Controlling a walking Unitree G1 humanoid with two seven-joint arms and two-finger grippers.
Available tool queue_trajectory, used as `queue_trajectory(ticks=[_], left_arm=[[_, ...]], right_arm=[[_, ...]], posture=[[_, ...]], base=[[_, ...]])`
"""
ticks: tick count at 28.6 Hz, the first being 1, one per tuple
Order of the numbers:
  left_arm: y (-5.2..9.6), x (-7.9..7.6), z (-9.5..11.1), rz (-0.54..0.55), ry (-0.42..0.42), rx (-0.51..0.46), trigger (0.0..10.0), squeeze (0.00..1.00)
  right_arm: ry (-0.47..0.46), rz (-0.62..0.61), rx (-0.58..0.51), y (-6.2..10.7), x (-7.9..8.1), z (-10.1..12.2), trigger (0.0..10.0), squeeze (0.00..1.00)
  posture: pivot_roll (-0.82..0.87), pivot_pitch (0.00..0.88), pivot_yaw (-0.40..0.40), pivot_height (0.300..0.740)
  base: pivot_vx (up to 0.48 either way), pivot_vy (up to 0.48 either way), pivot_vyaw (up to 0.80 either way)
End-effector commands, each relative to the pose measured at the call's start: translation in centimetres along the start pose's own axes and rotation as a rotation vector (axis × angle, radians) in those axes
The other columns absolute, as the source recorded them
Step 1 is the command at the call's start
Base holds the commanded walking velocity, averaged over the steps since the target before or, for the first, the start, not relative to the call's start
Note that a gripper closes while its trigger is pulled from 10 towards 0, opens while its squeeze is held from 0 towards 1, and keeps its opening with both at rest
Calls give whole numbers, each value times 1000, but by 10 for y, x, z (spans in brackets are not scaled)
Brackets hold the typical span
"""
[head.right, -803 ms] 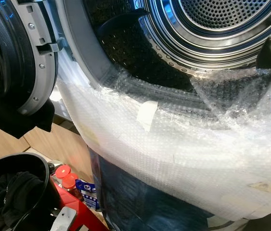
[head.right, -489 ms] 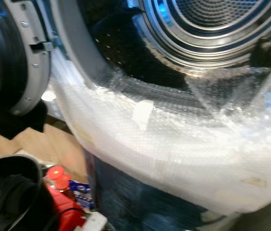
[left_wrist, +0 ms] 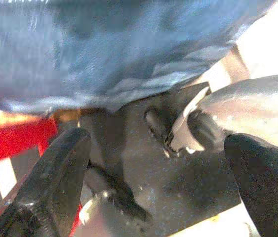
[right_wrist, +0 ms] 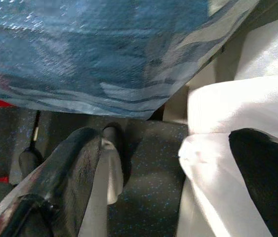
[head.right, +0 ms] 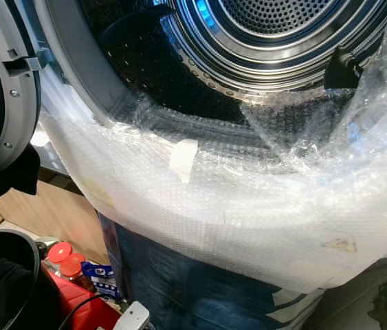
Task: Clothes washing
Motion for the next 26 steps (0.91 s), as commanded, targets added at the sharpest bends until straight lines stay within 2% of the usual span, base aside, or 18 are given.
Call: queue_trajectory(ticks=[1,4,6,11,14,16,17,18,22,23,24,25,26], left_arm=[[2,1,12,-49,-64,-32,10000,0],[8,1,36,-162,-132,-112,10000,0],[10,0,39,-188,-151,-122,10000,0],[20,-6,48,-299,-276,-151,10000,0],[37,3,60,-269,-351,-176,10000,0],[38,3,61,-268,-357,-178,10000,0],[49,8,70,-232,-342,-191,10000,0],[49,8,70,-232,-342,-191,10000,0],[85,2,98,-227,-333,-255,10000,0],[92,3,102,-217,-347,-259,10000,0],[107,3,109,-196,-364,-259,10000,0],[107,3,109,-196,-364,-259,10000,0],[120,1,112,-174,-377,-248,10000,0]], right_arm=[[-10,10,6,0,5,-4,10000,0],[-11,23,10,1,12,-5,10000,0],[-11,24,12,1,12,-6,10000,0],[-7,34,23,2,17,-11,10000,0],[-4,38,31,2,20,-15,10000,0],[-4,39,31,2,21,-15,10000,0],[-5,41,32,2,22,-15,10000,0],[-5,41,32,2,22,-15,10000,0],[-6,44,35,3,23,-16,10000,0],[-7,44,35,3,23,-16,10000,0],[-8,43,35,3,23,-16,10000,0],[-8,43,35,3,23,-16,10000,0],[-4,43,36,3,22,-16,10000,0]], posture=[[-100,22,39,740],[-91,16,68,740],[-89,15,71,740],[-74,9,97,740],[-72,11,116,740],[-72,11,116,740],[-66,11,119,740],[-66,11,119,740],[-52,21,124,740],[-51,23,122,740],[-40,25,117,740],[-40,25,117,740],[-32,27,112,740]], base=[[0,0,0],[0,0,0],[0,0,0],[0,0,0],[0,0,0],[0,0,0],[0,0,0],[0,0,0],[0,0,0],[0,0,0],[0,0,0],[0,0,0],[0,0,0]])
Point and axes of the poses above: a point about 5 cm out from each wrist's last joint towards the gripper, its own y axis pointing back from the gripper into the wrist, its own z axis along the axis of the wrist's last joint, x = y × z, the point moved 4 cm from there along -y, pointing out of the wrist towards the gripper, and after that the axes turned 2 degrees about y, right-handed, at the moved point
